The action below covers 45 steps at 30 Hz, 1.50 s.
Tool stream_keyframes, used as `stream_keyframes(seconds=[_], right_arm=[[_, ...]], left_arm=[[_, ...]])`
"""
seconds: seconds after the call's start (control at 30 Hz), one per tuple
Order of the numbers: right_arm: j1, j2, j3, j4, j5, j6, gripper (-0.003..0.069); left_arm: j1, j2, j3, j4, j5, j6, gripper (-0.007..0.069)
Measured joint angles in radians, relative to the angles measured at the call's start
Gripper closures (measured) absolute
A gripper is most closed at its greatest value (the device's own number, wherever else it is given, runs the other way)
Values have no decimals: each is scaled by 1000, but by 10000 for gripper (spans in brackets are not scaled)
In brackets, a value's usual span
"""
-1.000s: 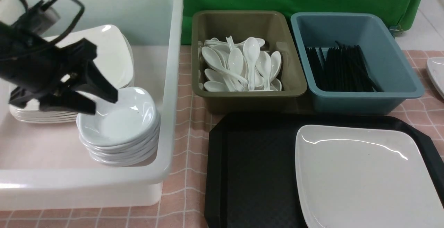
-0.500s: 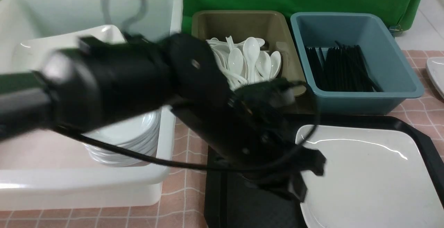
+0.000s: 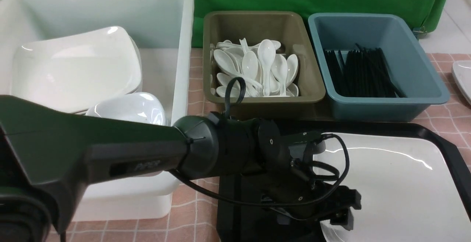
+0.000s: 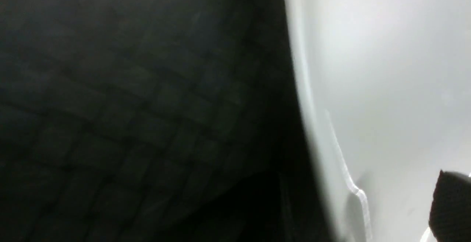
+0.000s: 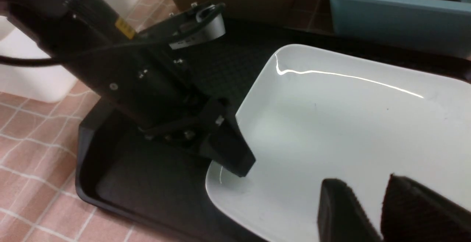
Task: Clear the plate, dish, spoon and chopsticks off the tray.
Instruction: Use the left arm to grab a plate from the dinner plate, then use the left arm to put the plate into the large storage box on the left
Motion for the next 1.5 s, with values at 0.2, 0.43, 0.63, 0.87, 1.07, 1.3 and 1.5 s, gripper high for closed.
stream_keyframes(seconds=[0.2, 0.43, 0.63, 0.87, 1.07, 1.3, 1.5], right_arm=[[0, 0, 0, 0, 0, 0, 419], [0, 0, 0, 0, 0, 0, 419], [0, 0, 0, 0, 0, 0, 419], [0, 0, 0, 0, 4, 0, 419], [0, 0, 0, 0, 6, 0, 419], [0, 0, 0, 0, 7, 0, 419], [0, 0, 0, 0, 7, 0, 419]], left_arm=[[0, 29, -6, -145, -22, 61, 112], [1, 36, -5, -154, -36, 60, 274], [3, 47, -2, -154, -76, -12, 550], [23, 10, 7, -138, -78, -25, 585], [77, -148, 11, -74, -70, -28, 607], [178, -347, 16, -40, -22, -26, 601], [361, -591, 16, -35, 2, -21, 601]])
